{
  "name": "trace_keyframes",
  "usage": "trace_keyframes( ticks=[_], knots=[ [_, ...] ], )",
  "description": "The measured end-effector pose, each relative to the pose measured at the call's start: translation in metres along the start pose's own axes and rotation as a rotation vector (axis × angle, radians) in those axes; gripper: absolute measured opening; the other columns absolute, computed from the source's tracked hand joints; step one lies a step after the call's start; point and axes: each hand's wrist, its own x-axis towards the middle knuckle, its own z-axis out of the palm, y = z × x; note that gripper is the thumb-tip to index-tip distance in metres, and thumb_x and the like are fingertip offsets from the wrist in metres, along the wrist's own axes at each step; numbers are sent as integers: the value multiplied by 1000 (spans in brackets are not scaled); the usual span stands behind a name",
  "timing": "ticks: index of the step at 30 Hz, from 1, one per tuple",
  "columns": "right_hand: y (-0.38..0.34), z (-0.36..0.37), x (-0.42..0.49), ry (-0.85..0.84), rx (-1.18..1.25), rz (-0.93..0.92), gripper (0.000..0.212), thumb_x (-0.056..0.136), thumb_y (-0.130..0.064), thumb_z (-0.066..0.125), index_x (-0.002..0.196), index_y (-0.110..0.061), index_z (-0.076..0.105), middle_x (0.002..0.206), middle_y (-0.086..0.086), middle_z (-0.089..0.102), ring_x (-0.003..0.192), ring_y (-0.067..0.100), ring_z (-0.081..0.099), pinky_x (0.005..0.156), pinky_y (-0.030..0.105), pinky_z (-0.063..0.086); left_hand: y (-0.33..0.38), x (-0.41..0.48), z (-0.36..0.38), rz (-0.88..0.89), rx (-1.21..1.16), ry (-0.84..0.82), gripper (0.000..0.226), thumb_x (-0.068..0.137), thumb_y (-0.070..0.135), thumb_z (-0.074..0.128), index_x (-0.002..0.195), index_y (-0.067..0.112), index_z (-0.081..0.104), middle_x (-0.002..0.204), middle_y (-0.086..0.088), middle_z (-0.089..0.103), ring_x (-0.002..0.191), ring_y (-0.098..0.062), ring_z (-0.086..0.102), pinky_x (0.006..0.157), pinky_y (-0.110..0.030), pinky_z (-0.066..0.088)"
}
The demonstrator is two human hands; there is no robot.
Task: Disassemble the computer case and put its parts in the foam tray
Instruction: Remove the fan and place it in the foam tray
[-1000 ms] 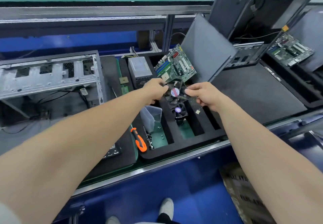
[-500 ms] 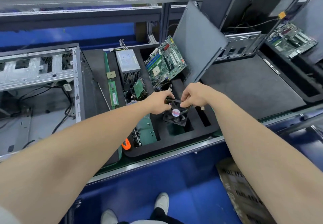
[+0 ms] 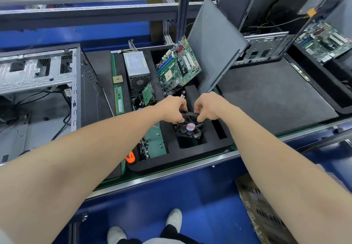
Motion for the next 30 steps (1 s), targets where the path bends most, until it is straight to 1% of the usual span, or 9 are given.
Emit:
trace_keyframes(
  ticks=[2, 3, 6, 8, 12, 18, 23, 27, 30],
  knots=[
    [-6, 2, 2, -50, -37, -18, 29, 73, -27, 92, 91, -28, 70, 94, 3, 77, 74, 24, 74, 80, 39, 64, -1, -1, 2, 14, 109, -48, 33, 80, 22, 83, 103, 17, 60, 81, 6, 64, 82, -19, 63, 69, -31, 45],
    [-10, 5, 3, -73, -74, -38, 33, 70, -31, 96, 91, -28, 70, 93, 2, 77, 78, 24, 73, 82, 38, 63, -1, -2, 4, 21, 170, -76, 39, 78, 27, 86, 106, 16, 61, 87, 5, 62, 84, -19, 58, 70, -31, 44],
    [-19, 21, 8, -117, -132, -66, 40, 67, -34, 100, 91, -26, 69, 90, -1, 70, 92, 26, 68, 85, 38, 61, -4, -2, 14, 39, 287, -163, 47, 76, 40, 88, 110, 17, 64, 94, 4, 61, 87, -20, 54, 78, -35, 51],
    [-20, 34, 10, -121, -126, -63, 41, 69, -32, 100, 92, -25, 67, 87, -3, 64, 93, 26, 66, 81, 37, 59, -8, -4, 22, 48, 303, -168, 44, 78, 43, 86, 110, 19, 67, 93, 6, 61, 89, -19, 57, 81, -35, 53],
    [-19, 54, 9, -122, -90, -26, 42, 71, -29, 98, 103, -23, 73, 98, 0, 66, 97, 28, 67, 87, 39, 60, -12, -5, 32, 33, 279, -125, 25, 83, 38, 82, 101, 23, 73, 95, 7, 69, 95, -18, 64, 84, -39, 58],
    [-21, 51, 8, -201, -96, -13, 43, 75, -31, 97, 109, -20, 75, 107, 4, 71, 102, 29, 69, 93, 44, 61, -10, -4, 36, -11, 250, -125, 12, 87, 31, 78, 94, 21, 78, 90, 5, 72, 88, -18, 66, 84, -41, 60],
    [-21, 51, 4, -219, -118, -34, 35, 74, -31, 96, 96, -20, 71, 97, 1, 70, 98, 28, 68, 91, 43, 61, -12, -7, 42, -25, 236, -78, 6, 90, 25, 72, 90, 20, 76, 77, 9, 60, 91, -22, 67, 83, -43, 60],
    [-23, 50, 2, -227, -92, -10, 41, 78, -29, 95, 111, -18, 75, 112, 6, 73, 104, 29, 68, 96, 43, 59, -12, -11, 44, -32, 227, -85, 10, 93, 24, 68, 96, 21, 77, 93, 2, 69, 94, -24, 67, 85, -43, 59],
    [-27, 49, 3, -224, -79, -2, 44, 80, -35, 93, 118, -19, 75, 112, 5, 72, 103, 29, 68, 96, 45, 59, -13, -15, 42, -20, 230, -112, 16, 95, 25, 65, 104, 21, 77, 102, 0, 73, 97, -23, 67, 87, -42, 59]
  ],
)
